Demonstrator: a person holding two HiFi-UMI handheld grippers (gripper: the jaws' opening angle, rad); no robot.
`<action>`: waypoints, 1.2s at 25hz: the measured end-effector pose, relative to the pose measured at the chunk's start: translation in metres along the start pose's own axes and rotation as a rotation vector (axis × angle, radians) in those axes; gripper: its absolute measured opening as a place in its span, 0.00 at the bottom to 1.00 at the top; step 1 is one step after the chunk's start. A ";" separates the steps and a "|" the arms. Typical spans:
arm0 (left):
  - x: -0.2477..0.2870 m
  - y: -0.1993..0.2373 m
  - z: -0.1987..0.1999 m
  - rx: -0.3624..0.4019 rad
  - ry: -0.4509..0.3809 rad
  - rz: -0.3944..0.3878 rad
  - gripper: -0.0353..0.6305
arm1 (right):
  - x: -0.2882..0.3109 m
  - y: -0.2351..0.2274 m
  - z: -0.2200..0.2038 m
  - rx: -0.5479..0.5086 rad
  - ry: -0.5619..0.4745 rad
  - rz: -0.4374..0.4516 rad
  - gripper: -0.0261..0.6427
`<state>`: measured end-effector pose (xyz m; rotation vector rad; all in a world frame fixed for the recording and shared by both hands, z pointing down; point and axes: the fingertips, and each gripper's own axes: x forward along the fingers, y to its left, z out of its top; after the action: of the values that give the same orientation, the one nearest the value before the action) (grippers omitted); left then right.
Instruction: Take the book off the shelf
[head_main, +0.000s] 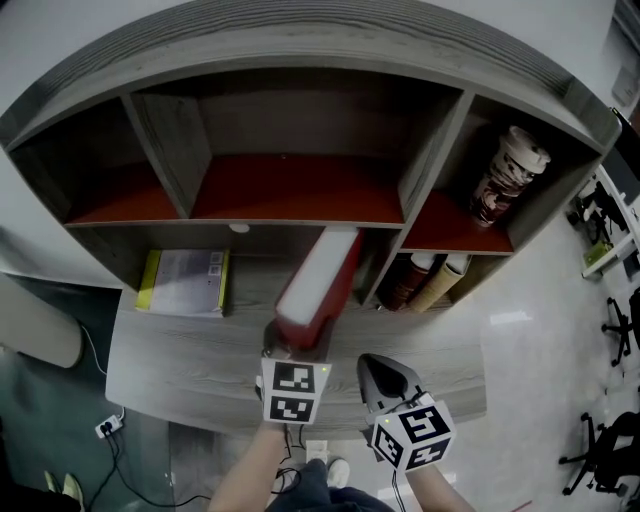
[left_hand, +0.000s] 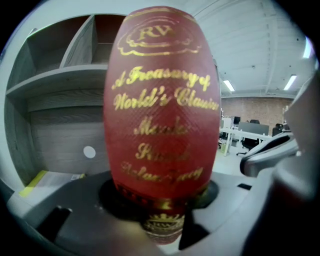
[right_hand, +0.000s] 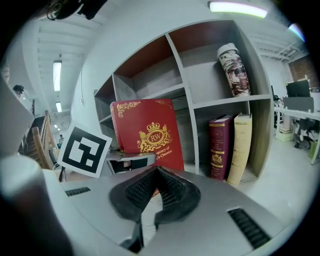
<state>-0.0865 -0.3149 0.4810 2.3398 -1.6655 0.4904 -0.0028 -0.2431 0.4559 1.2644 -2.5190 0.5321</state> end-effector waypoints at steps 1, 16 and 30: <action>-0.004 -0.001 0.000 0.001 -0.002 0.004 0.37 | -0.002 0.002 0.000 -0.002 -0.001 0.002 0.05; -0.080 -0.011 -0.012 0.007 -0.011 0.045 0.37 | -0.038 0.035 0.001 -0.054 -0.051 0.053 0.05; -0.155 -0.008 -0.025 -0.024 -0.028 0.137 0.37 | -0.083 0.066 0.003 -0.086 -0.130 0.098 0.05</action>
<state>-0.1288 -0.1679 0.4429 2.2356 -1.8423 0.4618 -0.0085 -0.1494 0.4070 1.1854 -2.6910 0.3692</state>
